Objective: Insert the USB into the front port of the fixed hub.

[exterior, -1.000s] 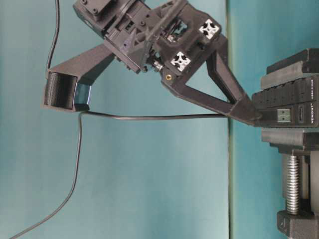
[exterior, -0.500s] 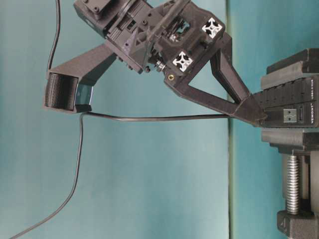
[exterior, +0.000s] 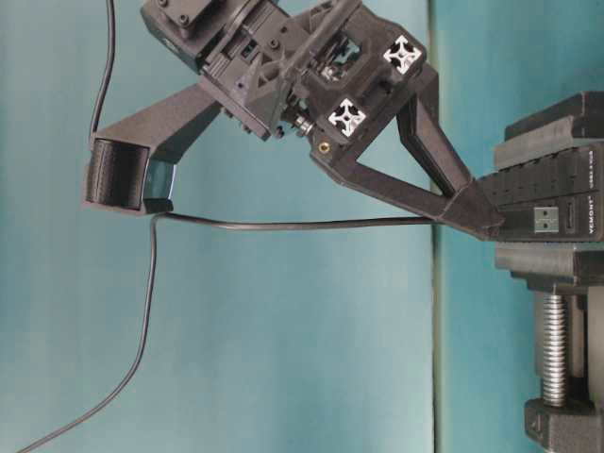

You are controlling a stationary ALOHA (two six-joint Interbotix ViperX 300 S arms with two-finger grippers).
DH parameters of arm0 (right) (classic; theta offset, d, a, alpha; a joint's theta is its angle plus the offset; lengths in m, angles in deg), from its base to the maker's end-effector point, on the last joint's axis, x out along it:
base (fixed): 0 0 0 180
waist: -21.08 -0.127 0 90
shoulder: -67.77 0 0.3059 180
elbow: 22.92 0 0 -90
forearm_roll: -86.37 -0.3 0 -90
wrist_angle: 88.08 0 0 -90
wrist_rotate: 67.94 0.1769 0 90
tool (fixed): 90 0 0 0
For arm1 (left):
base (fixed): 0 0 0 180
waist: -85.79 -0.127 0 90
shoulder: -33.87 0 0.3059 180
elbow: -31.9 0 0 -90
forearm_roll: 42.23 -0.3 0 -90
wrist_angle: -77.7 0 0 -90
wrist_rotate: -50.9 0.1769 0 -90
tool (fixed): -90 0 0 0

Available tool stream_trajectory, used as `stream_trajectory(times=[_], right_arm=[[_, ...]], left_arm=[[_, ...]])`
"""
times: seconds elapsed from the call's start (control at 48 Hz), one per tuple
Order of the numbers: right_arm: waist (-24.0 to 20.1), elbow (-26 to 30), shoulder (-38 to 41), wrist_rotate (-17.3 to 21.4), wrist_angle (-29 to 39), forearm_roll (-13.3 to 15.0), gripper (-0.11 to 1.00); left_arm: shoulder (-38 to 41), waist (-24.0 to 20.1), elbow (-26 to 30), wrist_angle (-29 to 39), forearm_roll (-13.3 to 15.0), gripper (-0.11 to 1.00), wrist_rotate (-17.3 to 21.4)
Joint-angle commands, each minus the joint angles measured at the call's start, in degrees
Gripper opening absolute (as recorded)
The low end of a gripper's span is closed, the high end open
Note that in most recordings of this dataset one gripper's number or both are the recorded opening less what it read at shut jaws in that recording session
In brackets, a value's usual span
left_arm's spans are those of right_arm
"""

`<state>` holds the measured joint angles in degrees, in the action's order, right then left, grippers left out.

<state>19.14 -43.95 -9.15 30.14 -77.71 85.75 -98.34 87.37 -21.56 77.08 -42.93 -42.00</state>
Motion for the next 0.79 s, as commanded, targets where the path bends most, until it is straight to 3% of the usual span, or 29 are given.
stream_trajectory(times=[0.0, 0.771], right_arm=[[0.0, 0.6, -0.8, 0.5, -0.4, 0.0, 0.04], [-0.1, 0.4, 0.4, 0.7, -0.4, 0.1, 0.04]], left_arm=[[0.4, 0.0, 0.8, -0.5, -0.2, 0.0, -0.1], [0.4, 0.0, 0.7, -1.1, -0.2, 0.0, -0.3]])
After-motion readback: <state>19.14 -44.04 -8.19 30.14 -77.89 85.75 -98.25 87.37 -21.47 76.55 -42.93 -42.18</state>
